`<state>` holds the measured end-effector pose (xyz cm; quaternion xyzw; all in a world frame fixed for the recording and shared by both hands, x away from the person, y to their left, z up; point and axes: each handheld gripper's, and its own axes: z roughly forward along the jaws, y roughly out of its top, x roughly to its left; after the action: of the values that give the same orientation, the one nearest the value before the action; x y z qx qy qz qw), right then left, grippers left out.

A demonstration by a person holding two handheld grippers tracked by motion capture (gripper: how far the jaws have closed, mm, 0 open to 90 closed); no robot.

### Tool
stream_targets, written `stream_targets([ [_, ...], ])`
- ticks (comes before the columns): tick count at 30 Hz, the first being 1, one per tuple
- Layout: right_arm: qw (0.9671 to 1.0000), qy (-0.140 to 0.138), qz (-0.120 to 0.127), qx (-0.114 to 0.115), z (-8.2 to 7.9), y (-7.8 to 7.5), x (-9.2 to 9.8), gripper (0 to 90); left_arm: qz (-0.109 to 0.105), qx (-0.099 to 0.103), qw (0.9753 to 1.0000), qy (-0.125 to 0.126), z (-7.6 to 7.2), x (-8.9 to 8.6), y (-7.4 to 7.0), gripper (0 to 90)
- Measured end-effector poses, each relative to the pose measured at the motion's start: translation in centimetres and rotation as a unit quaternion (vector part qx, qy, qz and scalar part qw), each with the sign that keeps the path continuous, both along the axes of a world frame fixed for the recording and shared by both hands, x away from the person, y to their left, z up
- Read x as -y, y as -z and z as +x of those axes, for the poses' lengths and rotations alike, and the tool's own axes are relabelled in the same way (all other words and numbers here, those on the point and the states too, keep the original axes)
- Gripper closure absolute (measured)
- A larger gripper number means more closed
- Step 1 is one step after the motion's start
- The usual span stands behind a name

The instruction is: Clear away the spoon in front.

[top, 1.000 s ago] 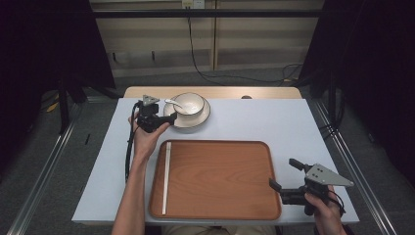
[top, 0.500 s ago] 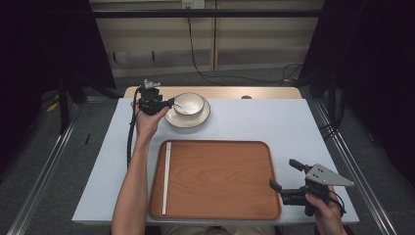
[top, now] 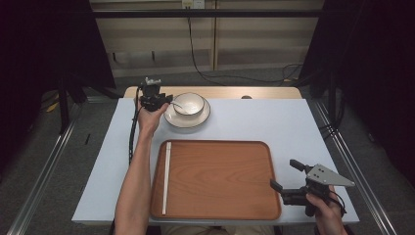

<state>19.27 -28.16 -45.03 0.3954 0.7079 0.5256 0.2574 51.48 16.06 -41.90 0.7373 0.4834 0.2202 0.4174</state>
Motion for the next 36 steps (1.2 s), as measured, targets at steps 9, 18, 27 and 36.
stream_targets([
  [9,1.0000,-0.002,0.000,-0.001,0.1,0.0,0.0,1.5,-0.007,-0.020,0.9997,0.011,0.0,-0.2,0.0,72.2],
  [18,1.0000,-0.002,0.000,-0.003,0.0,0.1,0.0,1.5,-0.007,-0.029,0.9993,0.023,-1.7,-0.9,-0.6,73.2],
  [27,1.0000,-0.002,-0.003,-0.003,0.1,0.1,-0.1,1.5,-0.008,-0.043,0.9985,0.032,-1.2,-0.1,-0.1,44.8],
  [36,1.0000,0.000,-0.001,-0.005,0.2,0.1,0.0,1.5,0.011,-0.057,0.9975,0.040,-0.1,1.6,1.2,37.3],
])
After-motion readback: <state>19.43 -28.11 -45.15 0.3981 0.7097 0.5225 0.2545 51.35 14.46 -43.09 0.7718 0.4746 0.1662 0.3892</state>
